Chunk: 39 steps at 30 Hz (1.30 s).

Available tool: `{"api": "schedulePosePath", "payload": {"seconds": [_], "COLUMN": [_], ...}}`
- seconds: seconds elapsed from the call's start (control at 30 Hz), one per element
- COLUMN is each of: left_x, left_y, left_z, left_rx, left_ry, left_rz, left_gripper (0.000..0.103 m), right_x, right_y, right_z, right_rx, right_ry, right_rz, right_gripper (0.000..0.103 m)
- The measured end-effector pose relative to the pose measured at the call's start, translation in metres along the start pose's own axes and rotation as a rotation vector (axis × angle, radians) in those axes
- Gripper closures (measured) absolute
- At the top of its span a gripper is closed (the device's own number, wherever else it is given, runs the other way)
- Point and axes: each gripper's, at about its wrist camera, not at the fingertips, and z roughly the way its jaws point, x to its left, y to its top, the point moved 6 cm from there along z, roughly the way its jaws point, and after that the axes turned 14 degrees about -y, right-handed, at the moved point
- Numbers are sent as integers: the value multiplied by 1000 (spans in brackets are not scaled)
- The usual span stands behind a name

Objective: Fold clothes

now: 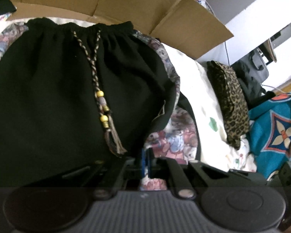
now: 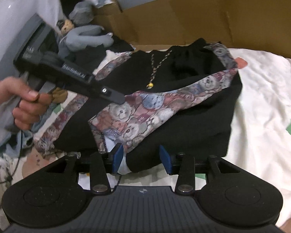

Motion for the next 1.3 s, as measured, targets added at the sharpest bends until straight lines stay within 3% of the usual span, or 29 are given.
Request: {"api": "schedulePosePath", "payload": {"seconds": [0.1, 0.37, 0.4, 0.47, 0.53, 0.6, 0.73, 0.97, 1.13, 1.3], "left_x": [7, 19, 18, 7, -5, -16, -39, -59, -53, -54], "left_y": [1, 0, 1, -3, -8, -12, -21, -57, -69, -72], "left_z": [-1, -10, -11, -11, -10, -9, -8, 28, 39, 44], "left_rx": [-3, 10, 14, 32, 51, 69, 106, 226, 272, 280], "left_ry": [33, 117, 121, 96, 72, 47, -2, 15, 99, 143], "left_rz": [7, 14, 16, 30, 43, 56, 83, 208, 288, 346], "left_gripper": [101, 101, 97, 84, 55, 41, 27, 26, 44, 48], "right_x": [11, 24, 25, 25, 20, 15, 5, -18, -40, -49], "right_y": [-4, -10, -11, -14, -16, -15, -14, -13, -19, -29], "right_z": [8, 27, 29, 32, 31, 26, 11, -9, -16, -17], "right_rx": [-6, -34, -30, -20, -5, -2, 1, 18, 37, 64], "right_ry": [-26, -121, -133, -150, -156, -151, -144, -141, -164, -195], "right_rz": [-57, -192, -220, -253, -250, -225, -165, -19, 52, 58], "right_gripper": [45, 45, 48, 73, 90, 95, 99, 101, 101, 101]}}
